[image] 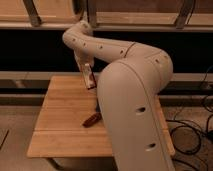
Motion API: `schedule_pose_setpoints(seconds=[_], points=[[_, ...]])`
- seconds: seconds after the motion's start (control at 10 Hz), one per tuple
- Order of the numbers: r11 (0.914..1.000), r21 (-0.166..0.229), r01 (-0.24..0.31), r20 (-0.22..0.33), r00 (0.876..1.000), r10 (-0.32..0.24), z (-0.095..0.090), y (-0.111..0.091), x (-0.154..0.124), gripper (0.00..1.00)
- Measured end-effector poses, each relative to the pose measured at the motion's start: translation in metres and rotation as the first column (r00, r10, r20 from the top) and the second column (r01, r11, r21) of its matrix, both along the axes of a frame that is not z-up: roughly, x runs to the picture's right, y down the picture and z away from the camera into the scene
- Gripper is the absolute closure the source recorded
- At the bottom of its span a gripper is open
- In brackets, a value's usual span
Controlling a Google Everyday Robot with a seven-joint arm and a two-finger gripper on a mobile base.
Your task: Place the eraser in the ceramic cup
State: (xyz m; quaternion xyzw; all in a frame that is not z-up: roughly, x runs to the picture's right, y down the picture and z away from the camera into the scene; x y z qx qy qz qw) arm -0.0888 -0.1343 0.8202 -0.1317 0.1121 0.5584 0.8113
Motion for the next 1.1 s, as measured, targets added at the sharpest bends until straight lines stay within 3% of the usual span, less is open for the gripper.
schedule_pose_setpoints(seconds=[0.5, 0.6, 0.8, 0.9, 1.1], points=[[1.0000, 0.000, 0.002, 0.003, 1.000, -0.002, 0.002, 0.001, -0.003, 1.00], [0.9998, 0.017, -0.002, 0.014, 1.000, 0.002, 0.006, -0.003, -0.005, 1.00], [0.9919, 0.127, -0.006, 0.067, 0.998, -0.003, 0.013, -0.037, -0.008, 1.00], [0.9807, 0.195, -0.004, 0.096, 0.995, -0.015, 0.013, -0.058, -0.009, 1.00], [0.9613, 0.276, -0.004, 0.126, 0.991, -0.032, 0.012, -0.076, -0.003, 1.00]])
